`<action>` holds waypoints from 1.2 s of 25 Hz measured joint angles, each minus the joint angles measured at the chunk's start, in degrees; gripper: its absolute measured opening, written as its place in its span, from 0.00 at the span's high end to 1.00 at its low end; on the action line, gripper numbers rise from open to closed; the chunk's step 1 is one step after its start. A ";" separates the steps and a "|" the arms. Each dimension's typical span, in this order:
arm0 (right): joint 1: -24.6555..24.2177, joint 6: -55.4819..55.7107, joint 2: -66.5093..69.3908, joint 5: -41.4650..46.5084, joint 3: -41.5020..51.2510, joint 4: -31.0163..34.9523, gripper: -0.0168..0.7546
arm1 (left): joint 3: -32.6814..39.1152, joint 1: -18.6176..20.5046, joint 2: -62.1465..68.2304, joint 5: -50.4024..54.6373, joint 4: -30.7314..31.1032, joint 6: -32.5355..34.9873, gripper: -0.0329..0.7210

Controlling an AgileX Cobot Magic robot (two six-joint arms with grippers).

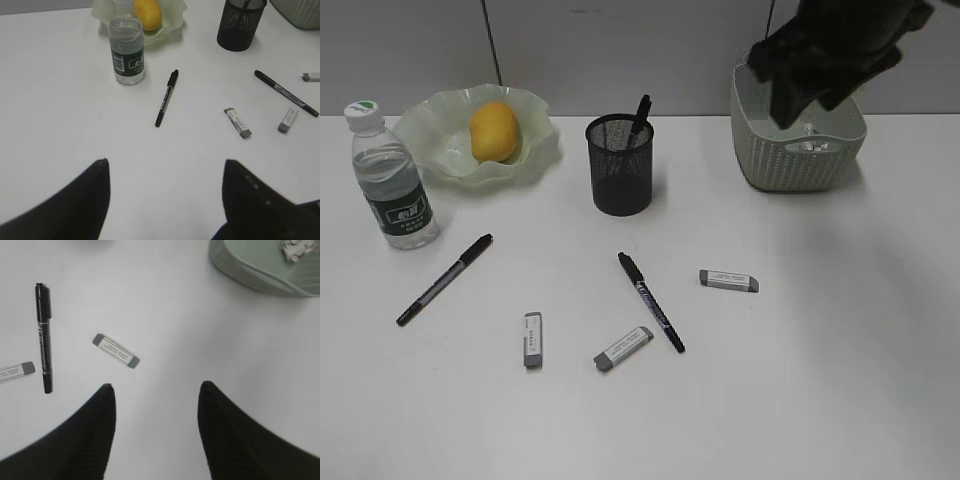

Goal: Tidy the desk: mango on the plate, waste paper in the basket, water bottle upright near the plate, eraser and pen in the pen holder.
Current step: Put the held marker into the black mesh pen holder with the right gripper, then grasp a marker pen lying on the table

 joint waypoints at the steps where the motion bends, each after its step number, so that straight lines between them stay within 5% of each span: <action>1: -1.03 -0.02 -1.63 0.79 0.30 0.00 0.42 | 0.00 0.00 0.00 -0.05 0.00 0.00 0.25; 11: -10.10 -0.57 -25.42 -0.70 21.45 1.20 0.42 | 0.00 0.00 0.00 -0.05 0.00 0.00 0.25; 20: -10.55 1.97 -51.85 -5.10 44.80 3.24 0.42 | 0.00 0.00 0.00 -0.05 0.00 0.00 0.27; 30: -10.55 2.21 -78.36 -5.72 56.78 3.24 0.42 | 0.00 0.00 0.00 -0.05 0.00 0.00 0.29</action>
